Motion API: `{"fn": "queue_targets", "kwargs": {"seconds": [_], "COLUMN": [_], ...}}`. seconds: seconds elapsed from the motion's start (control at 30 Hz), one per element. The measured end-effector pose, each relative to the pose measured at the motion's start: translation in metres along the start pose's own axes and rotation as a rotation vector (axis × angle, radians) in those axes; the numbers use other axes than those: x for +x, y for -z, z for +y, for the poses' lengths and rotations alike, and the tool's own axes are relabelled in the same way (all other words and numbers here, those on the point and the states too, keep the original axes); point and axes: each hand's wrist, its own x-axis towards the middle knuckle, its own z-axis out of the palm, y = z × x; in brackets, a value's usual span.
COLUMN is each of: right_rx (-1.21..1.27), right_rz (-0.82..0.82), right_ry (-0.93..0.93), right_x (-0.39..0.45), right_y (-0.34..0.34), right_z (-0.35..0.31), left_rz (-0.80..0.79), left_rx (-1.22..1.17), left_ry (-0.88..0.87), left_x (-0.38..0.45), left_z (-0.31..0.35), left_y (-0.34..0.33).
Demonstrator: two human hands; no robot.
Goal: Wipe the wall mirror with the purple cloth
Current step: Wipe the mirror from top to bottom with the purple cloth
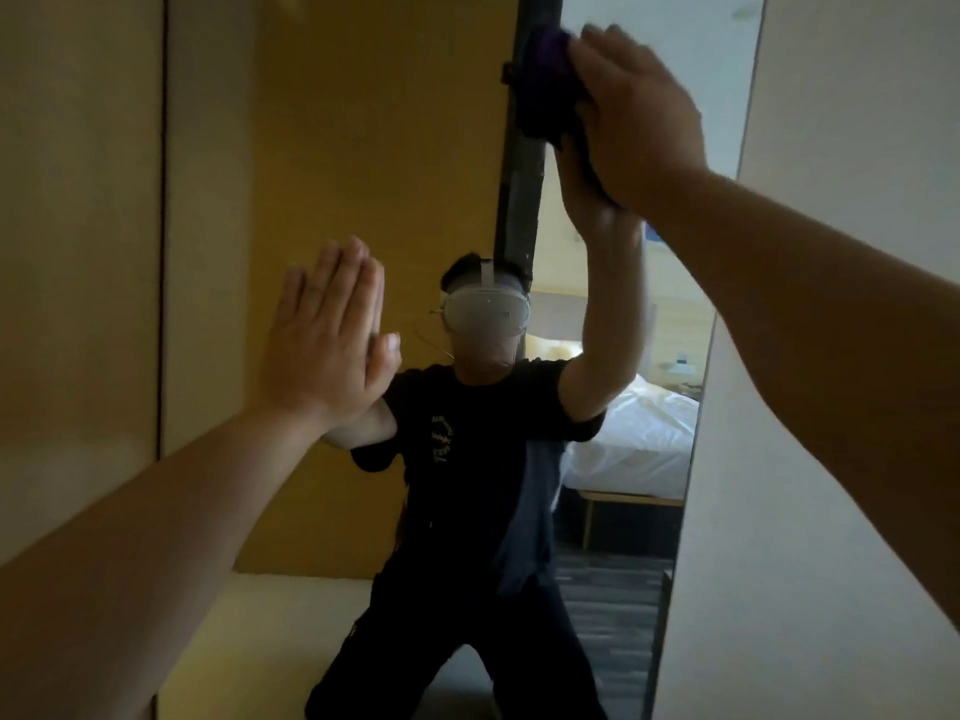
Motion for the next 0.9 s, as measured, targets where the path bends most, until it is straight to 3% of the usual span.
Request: {"fn": "queue_targets", "kwargs": {"seconds": [0.17, 0.4, 0.53, 0.73, 0.9], "right_rx": [0.025, 0.265, 0.266, 0.308, 0.454], "right_rz": [-0.101, -0.235, -0.374, -0.433, -0.235], "right_ry": [0.144, 0.398, 0.568, 0.557, 0.281], "right_x": [-0.064, -0.269, -0.352, -0.349, -0.272], "right_y": [-0.026, -0.036, -0.034, -0.030, -0.018], "right_z": [-0.039, -0.108, -0.133, -0.133, -0.112], "left_rz": [-0.026, -0.057, -0.071, -0.128, -0.169], "left_rx": [-0.045, -0.086, -0.087, -0.114, -0.124], "left_ry": [0.006, 0.004, -0.001, 0.015, 0.011], "left_x": [0.000, 0.000, 0.001, 0.000, 0.002], "left_z": [0.000, -0.001, -0.001, -0.001, 0.000], "left_y": [0.005, 0.013, 0.012, 0.018, 0.024]}}
